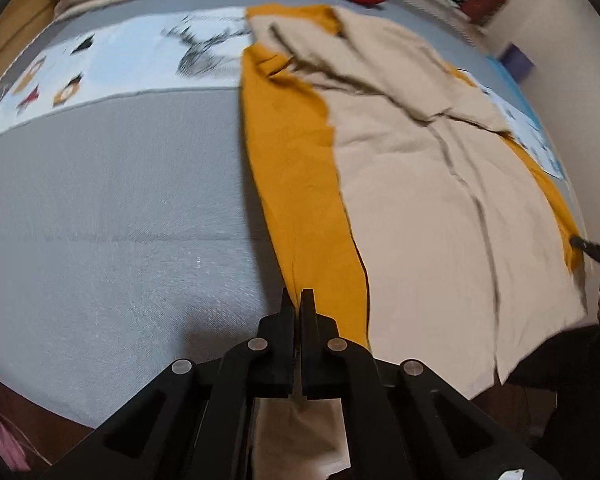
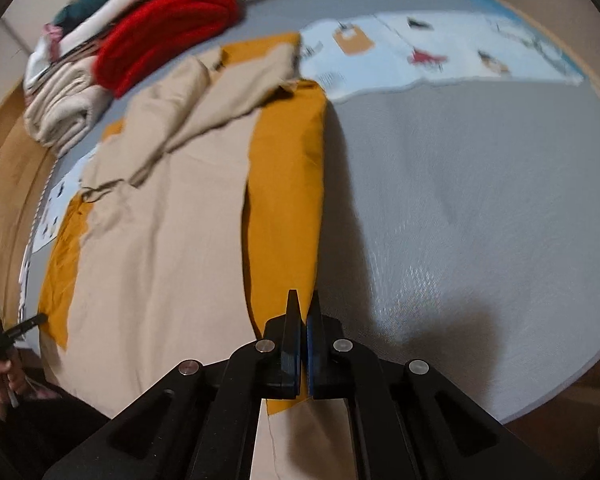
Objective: Fold large clothes
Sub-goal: 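Lift the hem with both tools and fold it toward the hood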
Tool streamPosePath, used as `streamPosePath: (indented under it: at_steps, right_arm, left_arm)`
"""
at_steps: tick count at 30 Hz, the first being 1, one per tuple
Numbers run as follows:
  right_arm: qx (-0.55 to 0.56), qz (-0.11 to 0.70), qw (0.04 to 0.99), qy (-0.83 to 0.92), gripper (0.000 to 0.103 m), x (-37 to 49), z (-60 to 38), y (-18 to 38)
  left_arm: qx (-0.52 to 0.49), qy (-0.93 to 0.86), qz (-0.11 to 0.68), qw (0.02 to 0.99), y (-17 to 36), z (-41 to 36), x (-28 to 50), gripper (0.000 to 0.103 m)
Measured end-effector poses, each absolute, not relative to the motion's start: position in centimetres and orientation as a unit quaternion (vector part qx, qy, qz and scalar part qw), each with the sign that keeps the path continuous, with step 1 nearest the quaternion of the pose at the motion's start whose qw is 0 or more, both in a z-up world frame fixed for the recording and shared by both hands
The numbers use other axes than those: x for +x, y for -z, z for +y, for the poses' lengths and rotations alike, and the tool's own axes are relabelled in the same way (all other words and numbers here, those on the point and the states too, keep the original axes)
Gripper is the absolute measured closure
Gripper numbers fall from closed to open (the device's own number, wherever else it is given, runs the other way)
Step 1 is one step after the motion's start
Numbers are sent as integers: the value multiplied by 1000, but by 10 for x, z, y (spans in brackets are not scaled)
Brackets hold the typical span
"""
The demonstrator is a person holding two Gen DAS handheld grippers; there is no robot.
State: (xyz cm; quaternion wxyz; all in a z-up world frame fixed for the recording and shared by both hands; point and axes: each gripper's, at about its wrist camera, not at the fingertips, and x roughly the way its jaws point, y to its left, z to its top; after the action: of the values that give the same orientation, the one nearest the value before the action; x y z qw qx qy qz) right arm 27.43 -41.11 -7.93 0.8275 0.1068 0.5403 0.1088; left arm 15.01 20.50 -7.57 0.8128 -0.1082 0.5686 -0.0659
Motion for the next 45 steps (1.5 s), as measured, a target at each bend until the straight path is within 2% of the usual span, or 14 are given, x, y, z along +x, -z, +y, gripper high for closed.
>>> streamPosePath:
  at_steps: [9,16,22,27,32,36,42,45]
  right_arm:
    - [106,566,808,-123,102,235,-438,49]
    - [143,512,830,-167,102,184,-471,-2]
    - [193,462,848,-171,102,199,-488,-29]
    - [223,432,859,-160,102,265,-482,-37]
    - [244,427,864,-112,102,363,-466,-19]
    - [317,447,833,-78,102,439,-465,26]
    - [342,495,797,-50,101,491,-460,82]
    - [339,505,792,-51,101,507,-456,94]
  left_arm:
    - [-127,133,540,821,22,205,101,103]
    - [-146,161,513,830,-5,210,82,103]
    - [-228,155,453,848,-18,235,119,103]
    - [-275,113,424,855,-6,252,189,103]
    - [-318,38,431,843,26,268,273,103]
    - [-323,23,449,833,55,271,317,103]
    - [-322,-12,484,814,90,272,351,102]
    - [-360,-27,493,792,104,284,358,97]
